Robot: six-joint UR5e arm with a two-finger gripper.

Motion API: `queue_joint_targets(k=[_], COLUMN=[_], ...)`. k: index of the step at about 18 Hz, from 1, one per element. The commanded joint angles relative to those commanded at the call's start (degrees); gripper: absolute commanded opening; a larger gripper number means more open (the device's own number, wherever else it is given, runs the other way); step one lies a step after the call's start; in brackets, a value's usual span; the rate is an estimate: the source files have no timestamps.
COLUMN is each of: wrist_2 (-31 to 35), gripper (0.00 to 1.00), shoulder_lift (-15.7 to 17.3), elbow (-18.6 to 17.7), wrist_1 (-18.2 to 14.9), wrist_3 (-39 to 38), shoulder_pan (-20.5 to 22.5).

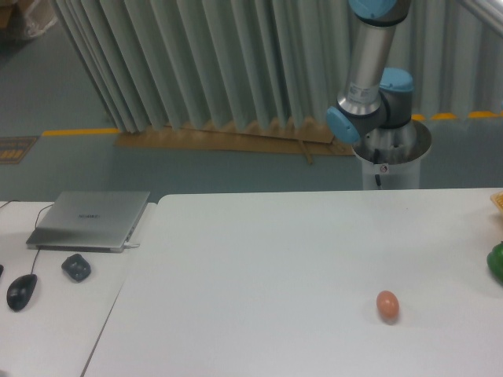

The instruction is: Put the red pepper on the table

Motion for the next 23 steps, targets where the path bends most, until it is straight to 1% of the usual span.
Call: queue_joint_targets(k=[2,5,10,11,13,14,17,19,20,21,22,23], wrist_2=[-1.92,-4.21,-4.4,-4.13,-3.78,-3.78,-2.64,-3.16,-3.77,-5.69,-11.02,-12.55], gripper=[1.0,1.0,1.0,1.0,1.0,1.0,1.0,1.0,1.0,1.0,1.0,1.0], shoulder_lift=[0.0,-0.26,-1.31,-1.58,-2.63,-2.64,-2.2,-1.94,-1.67,-1.15,0.25,1.22], elbow=[0.45,-0.07,0.36,1.06,1.33,1.5,1.68,2.29,3.43,3.87,3.62,4.75], wrist_1=[-0.8,-0.19,-0.01,-0.01,0.16,-0.1,-0.71,-0.72,-1.59,-3.42,-3.09,-2.83], wrist_3=[0.44,0.44,0.35,0.62,0.79,0.79,0.97,0.97,0.97,0.88,-0.42,-2.35], shoulder_pan=[1.14,1.59,-0.08,-0.78,-2.71,-3.07,-2.64,-1.24,0.17,2.7,6.12,9.9])
